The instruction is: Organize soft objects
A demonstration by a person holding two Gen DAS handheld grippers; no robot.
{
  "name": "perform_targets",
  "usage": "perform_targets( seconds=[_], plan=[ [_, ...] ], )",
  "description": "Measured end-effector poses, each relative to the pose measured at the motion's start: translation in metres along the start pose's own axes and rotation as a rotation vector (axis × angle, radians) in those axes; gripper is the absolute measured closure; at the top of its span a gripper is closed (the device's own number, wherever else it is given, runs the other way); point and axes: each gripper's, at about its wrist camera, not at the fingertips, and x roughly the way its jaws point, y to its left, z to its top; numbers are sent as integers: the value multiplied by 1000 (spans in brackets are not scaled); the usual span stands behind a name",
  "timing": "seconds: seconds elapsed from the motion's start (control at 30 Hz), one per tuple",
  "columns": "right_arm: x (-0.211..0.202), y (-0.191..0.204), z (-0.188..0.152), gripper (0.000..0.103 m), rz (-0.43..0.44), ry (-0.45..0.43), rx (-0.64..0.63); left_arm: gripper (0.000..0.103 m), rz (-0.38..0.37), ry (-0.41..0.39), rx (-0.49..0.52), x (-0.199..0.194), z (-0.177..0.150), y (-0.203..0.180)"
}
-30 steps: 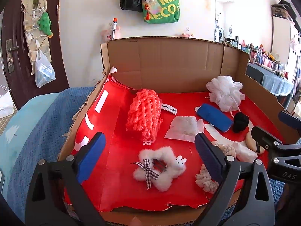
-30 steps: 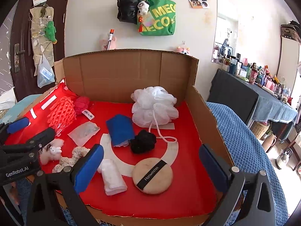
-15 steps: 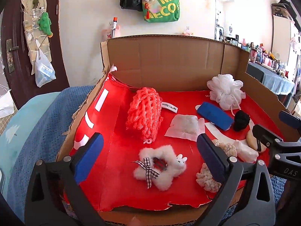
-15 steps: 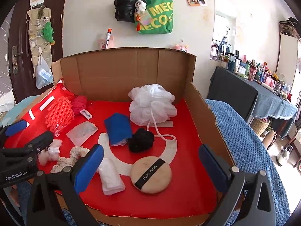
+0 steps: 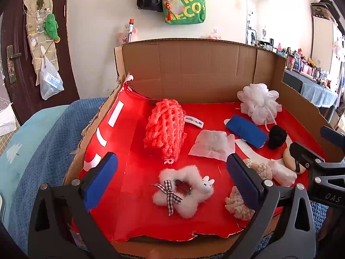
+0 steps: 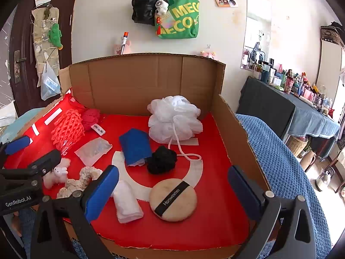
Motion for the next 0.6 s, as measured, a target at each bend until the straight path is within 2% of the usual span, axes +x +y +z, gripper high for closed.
perform_targets(
  seconds=[0.6],
  plan=[
    [-1, 0, -1, 0, 1, 1, -2, 0, 0, 2, 1, 0, 0, 0]
  ],
)
